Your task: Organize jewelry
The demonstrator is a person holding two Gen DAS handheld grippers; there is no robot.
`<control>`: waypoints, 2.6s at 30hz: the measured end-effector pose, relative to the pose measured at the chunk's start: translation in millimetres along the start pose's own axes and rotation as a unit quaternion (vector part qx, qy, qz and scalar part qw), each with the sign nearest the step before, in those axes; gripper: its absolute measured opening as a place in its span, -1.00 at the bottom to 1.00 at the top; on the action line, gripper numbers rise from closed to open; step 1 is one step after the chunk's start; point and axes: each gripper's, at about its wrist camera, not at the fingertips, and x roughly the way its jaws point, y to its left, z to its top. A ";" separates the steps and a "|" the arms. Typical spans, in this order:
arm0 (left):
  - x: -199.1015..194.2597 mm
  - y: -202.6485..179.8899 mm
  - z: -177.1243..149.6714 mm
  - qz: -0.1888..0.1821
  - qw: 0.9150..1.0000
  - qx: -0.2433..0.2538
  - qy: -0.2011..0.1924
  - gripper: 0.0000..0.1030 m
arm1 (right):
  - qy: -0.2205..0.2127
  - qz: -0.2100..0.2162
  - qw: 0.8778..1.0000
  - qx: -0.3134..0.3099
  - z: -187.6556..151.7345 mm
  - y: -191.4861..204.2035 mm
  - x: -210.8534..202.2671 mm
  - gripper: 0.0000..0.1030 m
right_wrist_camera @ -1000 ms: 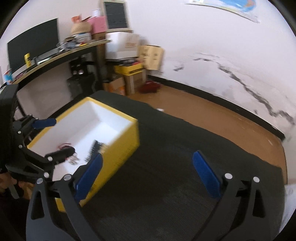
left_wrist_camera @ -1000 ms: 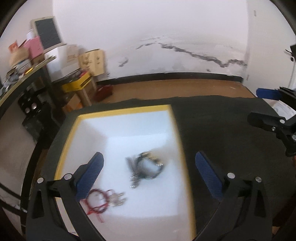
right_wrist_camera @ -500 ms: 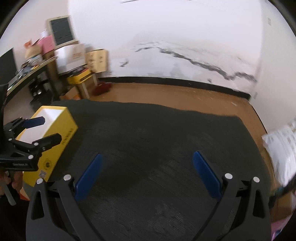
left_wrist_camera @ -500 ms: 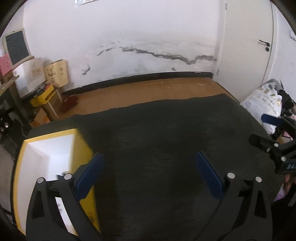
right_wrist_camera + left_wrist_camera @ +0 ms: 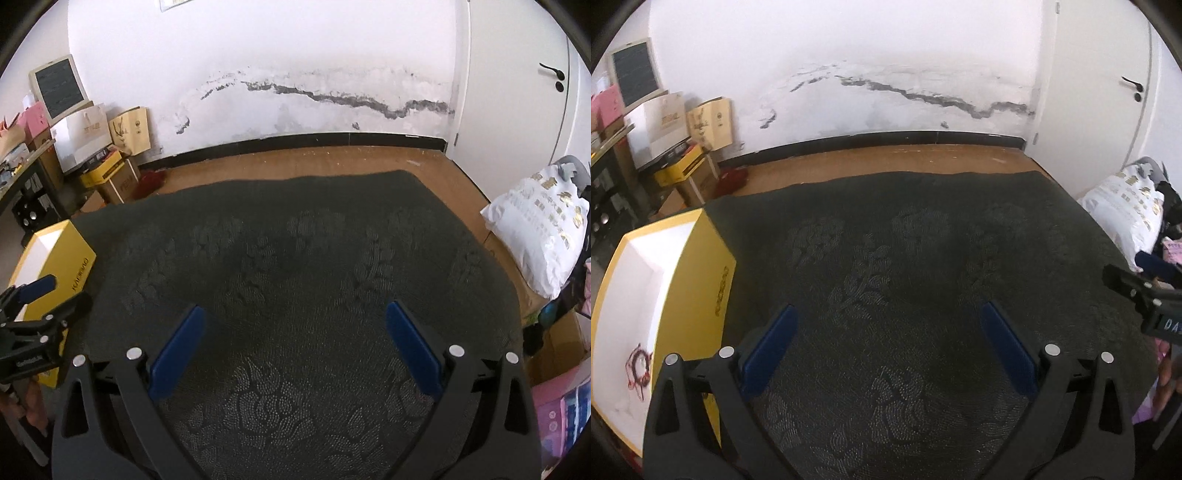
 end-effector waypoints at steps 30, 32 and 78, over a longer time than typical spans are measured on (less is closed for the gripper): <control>11.5 21.7 -12.6 0.036 0.999 -0.021 0.012 0.87 | 0.013 -0.008 0.999 -0.033 -9.8 35.8 28.7 0.84; 11.8 21.7 -12.2 0.035 0.999 -0.021 0.013 0.87 | 0.012 -0.009 0.999 -0.034 -9.6 35.7 28.4 0.84; 13.2 22.9 -13.3 0.038 0.999 -0.025 0.025 0.88 | 0.013 -0.010 0.999 -0.036 -11.0 39.8 26.9 0.84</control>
